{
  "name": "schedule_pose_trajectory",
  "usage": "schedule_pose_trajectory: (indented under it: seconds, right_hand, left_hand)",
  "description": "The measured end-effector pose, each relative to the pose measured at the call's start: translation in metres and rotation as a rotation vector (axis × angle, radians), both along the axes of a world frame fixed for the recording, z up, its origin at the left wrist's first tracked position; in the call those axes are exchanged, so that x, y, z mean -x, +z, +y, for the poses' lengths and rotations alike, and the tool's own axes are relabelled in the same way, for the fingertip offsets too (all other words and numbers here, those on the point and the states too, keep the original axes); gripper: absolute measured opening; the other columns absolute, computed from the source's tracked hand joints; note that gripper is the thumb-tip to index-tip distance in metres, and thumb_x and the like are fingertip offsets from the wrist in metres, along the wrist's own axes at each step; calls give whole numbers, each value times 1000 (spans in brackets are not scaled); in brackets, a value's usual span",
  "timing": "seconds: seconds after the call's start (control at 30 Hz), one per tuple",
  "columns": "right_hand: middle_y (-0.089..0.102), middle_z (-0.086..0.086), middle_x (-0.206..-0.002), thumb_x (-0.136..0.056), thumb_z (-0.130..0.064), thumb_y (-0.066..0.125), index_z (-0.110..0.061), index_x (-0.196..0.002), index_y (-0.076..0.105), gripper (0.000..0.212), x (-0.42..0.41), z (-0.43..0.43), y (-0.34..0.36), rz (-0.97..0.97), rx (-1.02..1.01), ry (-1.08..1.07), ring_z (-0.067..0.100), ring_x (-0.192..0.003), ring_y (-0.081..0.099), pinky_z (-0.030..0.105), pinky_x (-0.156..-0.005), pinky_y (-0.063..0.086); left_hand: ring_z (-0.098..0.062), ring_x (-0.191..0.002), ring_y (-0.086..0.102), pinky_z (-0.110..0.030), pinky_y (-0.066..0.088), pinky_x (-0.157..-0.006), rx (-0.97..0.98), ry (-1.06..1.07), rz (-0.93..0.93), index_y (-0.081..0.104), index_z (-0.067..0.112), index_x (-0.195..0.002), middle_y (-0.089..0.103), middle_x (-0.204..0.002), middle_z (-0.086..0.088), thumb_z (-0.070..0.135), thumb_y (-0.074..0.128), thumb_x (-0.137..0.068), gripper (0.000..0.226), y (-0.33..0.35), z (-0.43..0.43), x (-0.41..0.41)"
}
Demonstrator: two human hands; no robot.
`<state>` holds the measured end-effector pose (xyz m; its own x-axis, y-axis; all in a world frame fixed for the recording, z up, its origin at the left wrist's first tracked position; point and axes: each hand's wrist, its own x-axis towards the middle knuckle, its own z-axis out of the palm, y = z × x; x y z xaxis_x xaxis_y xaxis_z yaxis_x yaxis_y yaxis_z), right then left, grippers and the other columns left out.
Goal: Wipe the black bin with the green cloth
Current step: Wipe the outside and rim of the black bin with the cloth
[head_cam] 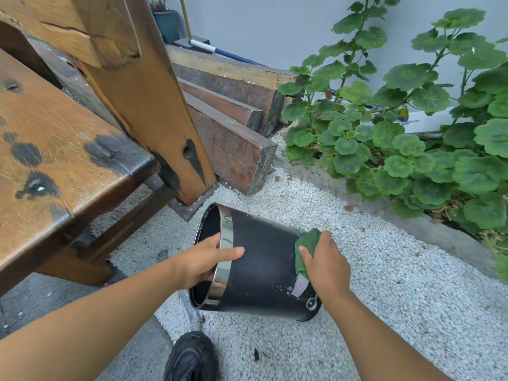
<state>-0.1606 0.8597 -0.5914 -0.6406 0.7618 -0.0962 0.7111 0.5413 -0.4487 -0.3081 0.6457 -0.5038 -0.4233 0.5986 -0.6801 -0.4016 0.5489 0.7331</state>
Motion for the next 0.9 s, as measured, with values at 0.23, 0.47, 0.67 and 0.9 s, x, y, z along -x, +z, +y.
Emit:
schedule_pose_trajectory:
  seconds: [0.23, 0.47, 0.67, 0.9]
  right_hand:
    - [62, 4, -97, -94, -44, 60, -15, -110, 42, 38, -4, 9, 2, -6, -15, -13, 25, -76, 62, 34, -56, 40]
    - [58, -3, -90, -91, -47, 65, -22, -101, 39, 37, 9, 8, 44, 298, 80, -57, 19, -73, 57, 32, -52, 37]
    - [50, -18, -84, -89, -50, 66, -31, -98, 37, 36, 22, -30, 85, 505, 198, 18, -1, -68, 51, 21, -47, 34]
    - [60, -12, -88, -85, -53, 66, -29, -99, 43, 36, 30, -66, 89, 563, 408, 59, 9, -77, 62, 32, -60, 55]
  left_hand:
    - [-12, -106, 69, -24, 50, -83, 22, -98, -60, 66, 27, -118, 73, -120, 5, 12, 69, -89, 32, -9, -15, -21]
    - [-12, -103, 70, -31, 54, -83, -31, 148, 35, 64, 20, -120, 72, -121, 4, 24, 60, -97, 24, 22, 14, -20]
    - [-20, -147, 24, -42, 21, -113, 64, 296, 225, 35, 21, -150, 31, -159, 3, 50, 49, -98, 61, 32, 37, -20]
    - [-16, -87, 75, -28, 55, -69, 12, 424, 217, 72, 17, -111, 77, -105, -1, 56, 33, -101, 55, 31, 64, -38]
